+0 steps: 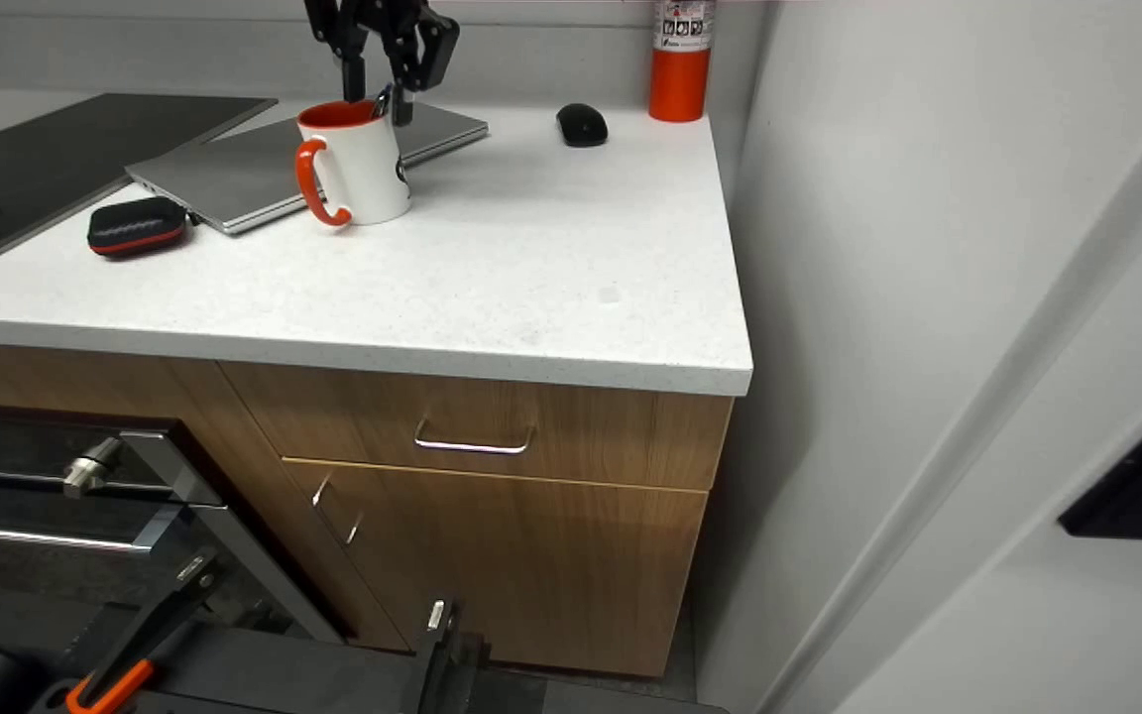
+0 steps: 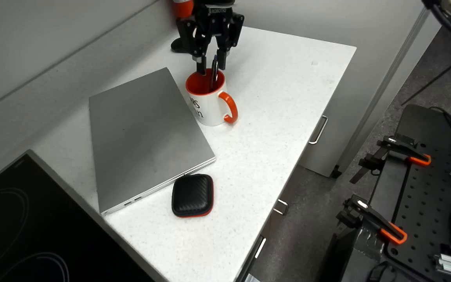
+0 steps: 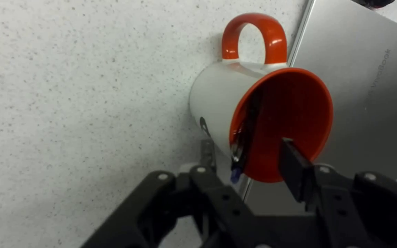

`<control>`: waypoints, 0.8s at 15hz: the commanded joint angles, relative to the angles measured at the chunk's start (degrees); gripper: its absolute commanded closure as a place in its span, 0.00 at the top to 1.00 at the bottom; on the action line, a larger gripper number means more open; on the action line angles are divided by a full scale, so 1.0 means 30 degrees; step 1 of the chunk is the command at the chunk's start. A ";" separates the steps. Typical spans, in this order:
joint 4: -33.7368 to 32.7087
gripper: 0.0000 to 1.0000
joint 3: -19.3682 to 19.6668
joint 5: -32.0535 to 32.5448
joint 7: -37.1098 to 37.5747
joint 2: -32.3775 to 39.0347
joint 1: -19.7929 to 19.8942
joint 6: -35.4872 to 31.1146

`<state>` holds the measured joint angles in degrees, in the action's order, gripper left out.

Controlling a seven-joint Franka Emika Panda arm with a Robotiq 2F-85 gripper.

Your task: Remove the pen from the mug and put it on the counter

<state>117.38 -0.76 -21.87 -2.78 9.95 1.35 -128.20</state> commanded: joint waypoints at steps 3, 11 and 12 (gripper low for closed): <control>0.0580 0.07 0.0018 -0.0186 0.0028 -0.0598 0.0133 -0.0609; 0.1363 0.03 0.0057 0.0109 0.0449 -0.2159 -0.0039 -0.1639; 0.1627 0.03 0.0057 -0.0025 0.0485 -0.2748 -0.0036 -0.1931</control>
<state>118.88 -0.58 -21.84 -2.58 7.10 1.49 -131.08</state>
